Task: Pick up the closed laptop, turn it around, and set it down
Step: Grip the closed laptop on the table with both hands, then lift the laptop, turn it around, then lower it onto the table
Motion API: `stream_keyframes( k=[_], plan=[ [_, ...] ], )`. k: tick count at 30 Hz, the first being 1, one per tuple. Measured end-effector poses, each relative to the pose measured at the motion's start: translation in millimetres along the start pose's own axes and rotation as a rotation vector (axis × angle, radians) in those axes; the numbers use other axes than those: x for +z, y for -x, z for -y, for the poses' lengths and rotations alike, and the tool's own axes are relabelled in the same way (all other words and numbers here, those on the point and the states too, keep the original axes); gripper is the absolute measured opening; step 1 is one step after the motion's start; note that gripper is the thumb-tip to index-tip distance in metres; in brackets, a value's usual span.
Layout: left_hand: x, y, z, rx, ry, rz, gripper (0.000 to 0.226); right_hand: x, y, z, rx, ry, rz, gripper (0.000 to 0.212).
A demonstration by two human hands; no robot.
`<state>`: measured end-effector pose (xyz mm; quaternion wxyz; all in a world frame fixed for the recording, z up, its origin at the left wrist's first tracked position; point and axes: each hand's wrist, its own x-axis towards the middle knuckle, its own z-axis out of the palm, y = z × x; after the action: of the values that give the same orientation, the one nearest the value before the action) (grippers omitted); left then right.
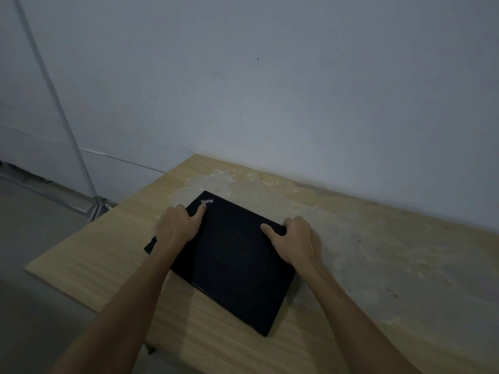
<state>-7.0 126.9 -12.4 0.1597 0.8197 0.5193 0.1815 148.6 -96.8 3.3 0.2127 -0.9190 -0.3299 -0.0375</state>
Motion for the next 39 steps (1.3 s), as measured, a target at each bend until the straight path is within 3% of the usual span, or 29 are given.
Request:
stream_keyframes(
  k=[6, 10, 14, 24, 29, 31, 33, 36, 39],
  plan=[
    [-27, -2, -17, 0.039, 0.046, -0.053, 0.08, -24, -13, 10, -0.051, -0.004, 0.114, 0.067],
    [-50, 1, -50, 0.123, 0.008, -0.087, 0.082, -40, -15, 24, -0.092, -0.143, 0.237, 0.07],
    [-68, 13, -93, 0.234, 0.002, -0.101, 0.08, -60, -26, 32, -0.053, -0.38, 0.257, 0.066],
    [-95, 40, -189, 0.499, 0.117, -0.227, 0.079, -126, -35, -1, 0.099, -0.842, 0.064, 0.064],
    [-108, 51, -208, 0.502, 0.298, -0.274, 0.047, -148, -29, -22, 0.133, -0.913, -0.083, 0.062],
    [-105, 55, -204, 0.549, 0.359, -0.423, 0.037, -156, -27, -33, 0.16, -0.917, -0.141, 0.065],
    [-101, 58, -198, 0.583, 0.388, -0.51, 0.047, -163, -24, -44, 0.183, -0.935, -0.204, 0.065],
    [-99, 63, -191, 0.561, 0.5, -0.385, 0.068, -173, -20, -53, 0.225, -0.992, -0.291, 0.064],
    [-93, 76, -190, 0.495, 0.636, -0.176, 0.065, -177, -18, -56, 0.269, -1.064, -0.371, 0.068]
  ],
)
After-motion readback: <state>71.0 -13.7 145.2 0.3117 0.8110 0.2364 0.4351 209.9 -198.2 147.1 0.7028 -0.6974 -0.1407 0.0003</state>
